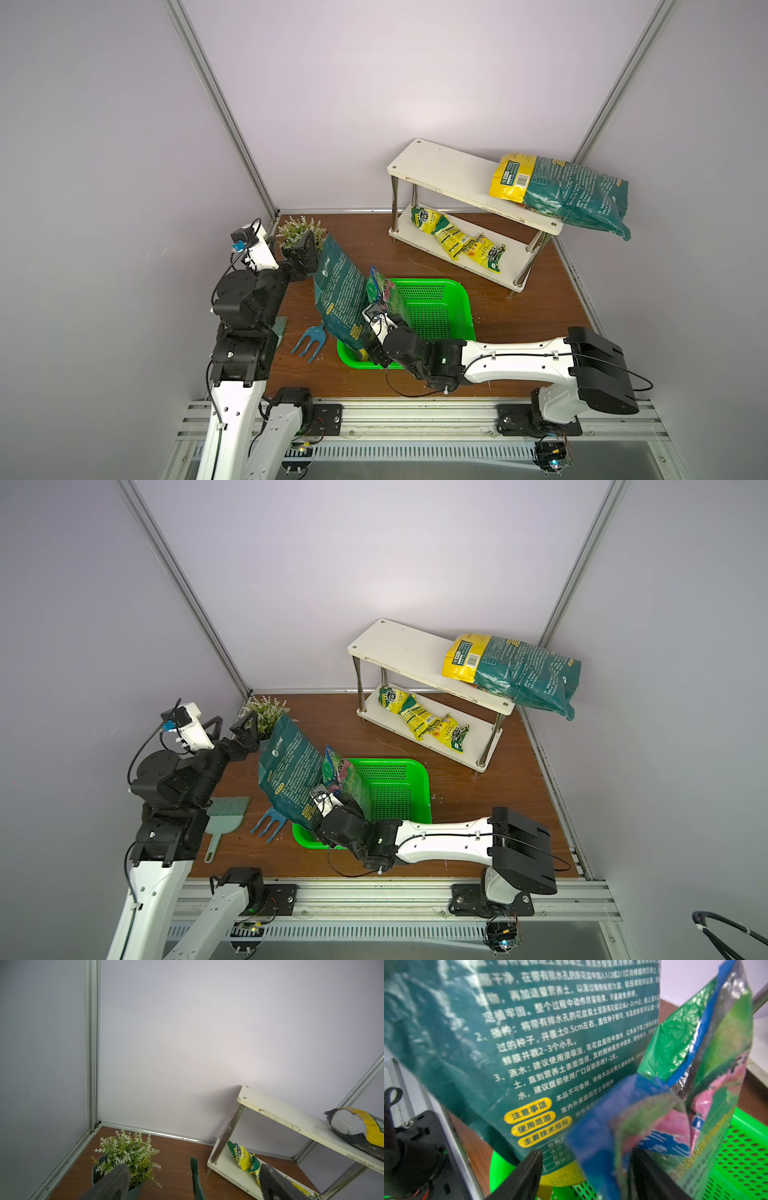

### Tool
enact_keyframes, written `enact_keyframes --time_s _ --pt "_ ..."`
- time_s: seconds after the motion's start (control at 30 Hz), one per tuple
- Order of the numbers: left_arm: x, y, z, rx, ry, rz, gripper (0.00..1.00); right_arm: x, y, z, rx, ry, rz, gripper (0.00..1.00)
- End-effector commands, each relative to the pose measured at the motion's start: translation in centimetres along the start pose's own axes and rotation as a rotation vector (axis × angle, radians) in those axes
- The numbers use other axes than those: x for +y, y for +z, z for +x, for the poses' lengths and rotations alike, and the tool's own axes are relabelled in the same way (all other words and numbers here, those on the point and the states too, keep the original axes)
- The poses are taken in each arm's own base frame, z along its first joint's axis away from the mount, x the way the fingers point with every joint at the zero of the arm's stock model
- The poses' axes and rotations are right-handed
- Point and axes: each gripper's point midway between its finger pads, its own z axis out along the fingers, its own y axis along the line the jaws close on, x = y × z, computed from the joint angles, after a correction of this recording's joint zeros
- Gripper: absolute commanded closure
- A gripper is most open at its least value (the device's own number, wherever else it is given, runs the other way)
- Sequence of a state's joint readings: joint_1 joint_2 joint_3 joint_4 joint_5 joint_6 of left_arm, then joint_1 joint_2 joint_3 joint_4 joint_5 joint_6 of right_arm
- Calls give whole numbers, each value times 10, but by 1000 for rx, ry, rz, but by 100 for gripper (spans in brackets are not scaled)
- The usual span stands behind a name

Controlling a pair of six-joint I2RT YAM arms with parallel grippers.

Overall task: Take down the fertilizer bag from the shelf
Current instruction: Place the fertilizer bag in the storage box, then pick up the fertilizer bag from the shelf.

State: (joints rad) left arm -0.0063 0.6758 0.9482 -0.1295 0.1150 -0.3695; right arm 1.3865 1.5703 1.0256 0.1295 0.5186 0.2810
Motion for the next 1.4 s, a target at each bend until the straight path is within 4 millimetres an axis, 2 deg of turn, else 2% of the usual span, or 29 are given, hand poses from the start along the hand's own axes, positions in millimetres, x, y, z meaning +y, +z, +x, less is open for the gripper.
enact_keyframes --time_s 0.0,0.1,0.27,0.37,0.47,0.57,0.7,0.8,0.97,1.17,1.37 --pt "2 -1 -6 -31 14 -2 0 -12 -44 -58 -164 67 -13 15" --pt "2 -2 -7 -35 12 -4 0 -54 -91 -89 -288 135 80 14" --pt "1 -5 -9 -43 15 -2 0 -156 -180 -137 -543 380 277 17" --pt "1 -6 -9 -46 13 0 0 -211 -222 -148 -659 508 398 18" --pt "0 -6 -9 -46 12 5 0 -254 -251 -145 -733 623 541 9" --pt "0 -6 -9 -46 10 9 0 -289 -268 -132 -745 747 757 7" --pt "0 -6 -9 -47 11 10 0 -321 -279 -124 -777 837 944 8" --pt "0 -6 -9 -46 10 9 0 -345 -287 -124 -842 895 962 8" --pt "1 -5 -9 -45 11 6 0 -382 -313 -122 -916 937 1002 7" --pt "2 -4 -8 -43 8 3 0 -414 -339 -110 -976 971 1093 6" --pt "1 -4 -8 -42 7 8 0 -446 -348 -108 -985 997 1111 6"
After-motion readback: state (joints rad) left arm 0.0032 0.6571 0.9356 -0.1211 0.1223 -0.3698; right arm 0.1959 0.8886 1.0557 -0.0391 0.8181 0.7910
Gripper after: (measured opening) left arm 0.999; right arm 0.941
